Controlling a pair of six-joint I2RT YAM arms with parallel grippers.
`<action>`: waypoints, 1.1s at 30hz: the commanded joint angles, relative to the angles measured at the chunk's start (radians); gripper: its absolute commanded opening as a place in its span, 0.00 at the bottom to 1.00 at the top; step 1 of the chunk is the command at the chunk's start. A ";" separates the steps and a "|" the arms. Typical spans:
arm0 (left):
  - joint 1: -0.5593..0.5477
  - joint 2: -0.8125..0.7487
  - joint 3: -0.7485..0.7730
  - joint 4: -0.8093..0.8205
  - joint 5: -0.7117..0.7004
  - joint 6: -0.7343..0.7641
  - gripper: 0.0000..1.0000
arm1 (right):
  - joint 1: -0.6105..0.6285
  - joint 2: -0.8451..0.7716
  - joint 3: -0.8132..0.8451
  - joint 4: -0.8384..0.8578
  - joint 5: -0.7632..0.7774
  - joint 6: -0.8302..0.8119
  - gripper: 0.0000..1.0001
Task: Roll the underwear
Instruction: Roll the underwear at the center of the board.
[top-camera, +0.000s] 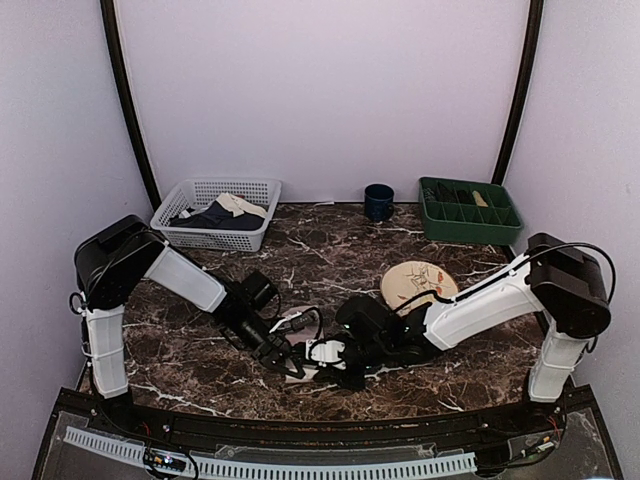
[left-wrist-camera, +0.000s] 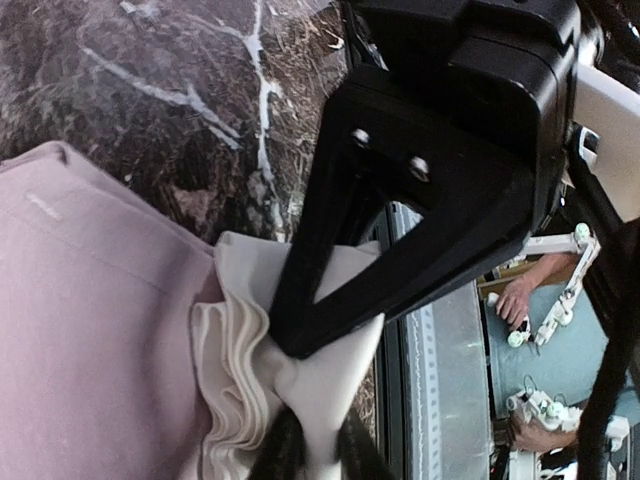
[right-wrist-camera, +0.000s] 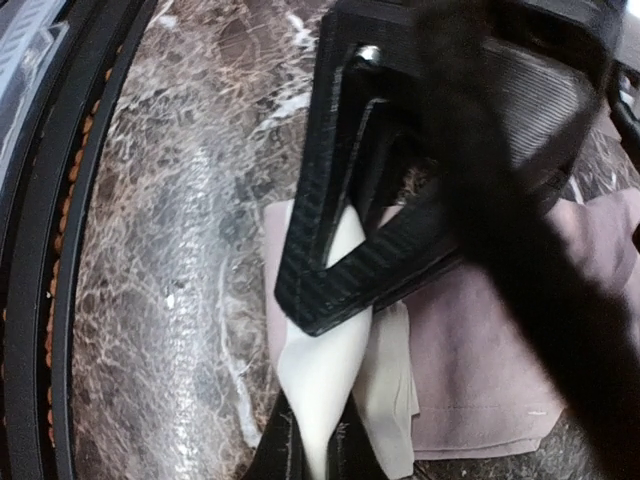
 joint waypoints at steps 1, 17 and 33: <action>0.022 -0.014 -0.033 -0.069 -0.104 0.018 0.24 | 0.008 -0.002 0.030 -0.008 -0.056 0.049 0.00; 0.110 -0.780 -0.271 0.049 -0.730 -0.139 0.70 | -0.191 0.158 0.125 -0.078 -0.604 0.438 0.00; -0.212 -1.012 -0.525 0.316 -0.993 0.045 0.99 | -0.284 0.322 0.169 -0.099 -0.798 0.496 0.00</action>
